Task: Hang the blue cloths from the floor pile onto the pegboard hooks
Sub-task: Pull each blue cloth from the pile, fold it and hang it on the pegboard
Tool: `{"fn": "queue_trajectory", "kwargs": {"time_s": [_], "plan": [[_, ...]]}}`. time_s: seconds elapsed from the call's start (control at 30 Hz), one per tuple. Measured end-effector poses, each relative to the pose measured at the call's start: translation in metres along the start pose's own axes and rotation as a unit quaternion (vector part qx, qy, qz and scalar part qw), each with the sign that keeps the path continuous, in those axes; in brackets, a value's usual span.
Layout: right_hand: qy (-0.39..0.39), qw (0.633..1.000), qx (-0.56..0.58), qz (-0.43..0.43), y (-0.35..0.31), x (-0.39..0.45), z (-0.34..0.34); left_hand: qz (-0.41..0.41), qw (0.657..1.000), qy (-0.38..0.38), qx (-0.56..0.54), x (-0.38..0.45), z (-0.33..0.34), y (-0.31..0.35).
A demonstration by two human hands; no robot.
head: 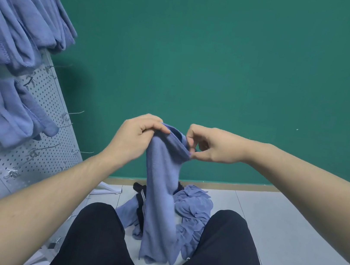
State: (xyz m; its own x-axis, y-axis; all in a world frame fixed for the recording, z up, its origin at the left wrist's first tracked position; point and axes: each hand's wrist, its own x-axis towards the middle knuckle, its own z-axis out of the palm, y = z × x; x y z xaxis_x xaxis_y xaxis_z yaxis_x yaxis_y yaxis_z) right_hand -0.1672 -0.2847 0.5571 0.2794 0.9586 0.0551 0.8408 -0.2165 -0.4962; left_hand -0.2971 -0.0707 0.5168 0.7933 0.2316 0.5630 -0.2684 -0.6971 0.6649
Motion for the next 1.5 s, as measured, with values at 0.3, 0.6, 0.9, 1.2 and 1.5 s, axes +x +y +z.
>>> {"fn": "queue_trajectory", "kwargs": {"time_s": [0.3,0.6,0.9,1.2,1.5], "plan": [[0.009,0.964,-0.264,-0.019,0.008,-0.002,-0.014,0.003,0.998,-0.066,0.023,0.001,-0.009,0.001],[0.091,0.964,-0.213,0.128,-0.007,0.0,-0.017,-0.043,0.994,-0.066,0.072,0.0,-0.014,0.005],[0.146,0.953,0.19,0.185,-0.013,0.006,-0.02,-0.07,0.992,-0.038,0.093,0.008,-0.02,0.015],[0.174,0.899,0.351,0.195,-0.013,0.006,-0.022,-0.175,0.967,-0.004,-0.183,0.015,-0.022,0.022],[0.25,0.865,0.397,0.178,-0.035,0.024,-0.029,-0.328,0.768,-0.092,-0.542,0.004,0.003,0.035]]}}
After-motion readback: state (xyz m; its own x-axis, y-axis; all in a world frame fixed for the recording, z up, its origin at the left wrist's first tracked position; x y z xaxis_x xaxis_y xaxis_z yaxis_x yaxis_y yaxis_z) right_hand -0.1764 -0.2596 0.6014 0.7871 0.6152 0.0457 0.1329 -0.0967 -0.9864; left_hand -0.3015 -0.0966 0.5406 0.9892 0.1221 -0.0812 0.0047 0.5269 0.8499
